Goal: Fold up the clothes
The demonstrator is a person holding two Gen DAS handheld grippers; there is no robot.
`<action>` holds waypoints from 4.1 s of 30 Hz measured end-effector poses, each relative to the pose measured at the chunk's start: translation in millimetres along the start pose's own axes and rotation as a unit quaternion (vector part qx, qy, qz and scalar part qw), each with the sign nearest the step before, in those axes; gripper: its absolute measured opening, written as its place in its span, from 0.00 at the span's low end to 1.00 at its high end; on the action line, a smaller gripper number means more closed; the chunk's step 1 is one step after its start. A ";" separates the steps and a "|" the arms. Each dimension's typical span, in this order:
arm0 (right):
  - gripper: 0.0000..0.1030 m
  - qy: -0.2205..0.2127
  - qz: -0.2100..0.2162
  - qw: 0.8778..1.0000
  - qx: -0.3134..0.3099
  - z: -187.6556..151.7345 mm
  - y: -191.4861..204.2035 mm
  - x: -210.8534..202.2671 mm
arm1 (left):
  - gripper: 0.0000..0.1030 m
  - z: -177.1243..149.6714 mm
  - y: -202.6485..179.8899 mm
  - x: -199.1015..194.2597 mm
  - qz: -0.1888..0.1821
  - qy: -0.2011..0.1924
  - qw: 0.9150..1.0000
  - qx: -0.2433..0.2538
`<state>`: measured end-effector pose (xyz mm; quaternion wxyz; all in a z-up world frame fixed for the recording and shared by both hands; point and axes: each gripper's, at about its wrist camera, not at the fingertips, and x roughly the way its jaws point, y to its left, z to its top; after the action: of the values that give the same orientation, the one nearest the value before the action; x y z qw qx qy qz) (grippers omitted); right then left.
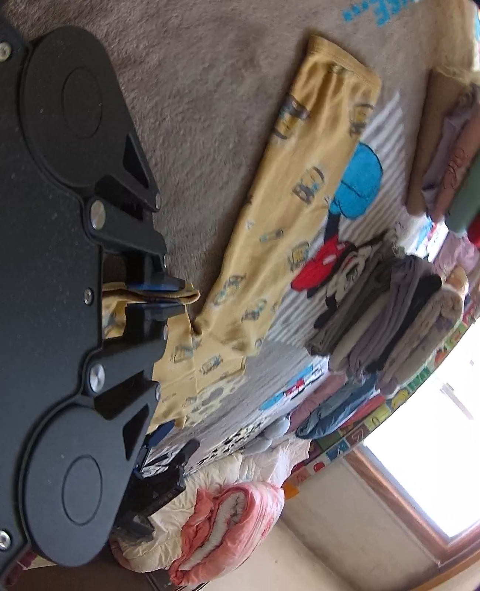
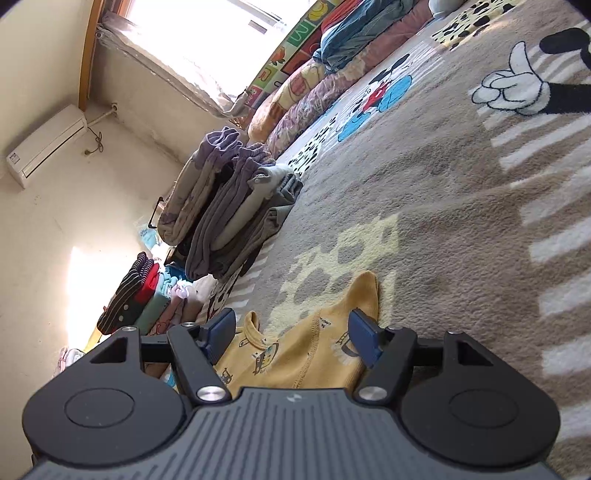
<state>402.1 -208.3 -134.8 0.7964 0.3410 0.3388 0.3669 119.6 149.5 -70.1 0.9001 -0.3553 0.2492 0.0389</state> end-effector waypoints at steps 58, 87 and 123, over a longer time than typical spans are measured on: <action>0.57 -0.022 -0.015 1.000 -0.004 -1.3 -2.4 -5.2 | 0.18 -114.9 -124.0 -23.6 -0.273 0.127 0.836 0.458; 0.55 0.008 -0.212 0.949 -0.235 -197.4 113.0 -149.2 | 0.00 -77.9 -59.4 29.2 -0.117 0.175 0.969 0.127; 0.42 -0.021 -0.200 0.874 -0.442 -241.7 183.6 -145.0 | 0.20 -81.8 -115.5 17.4 -0.112 0.087 0.945 0.294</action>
<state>73.6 -163.8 -77.4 0.9273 -0.1143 0.1858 0.3043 128.9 7.7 -57.7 0.9380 -0.1023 0.2856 -0.1679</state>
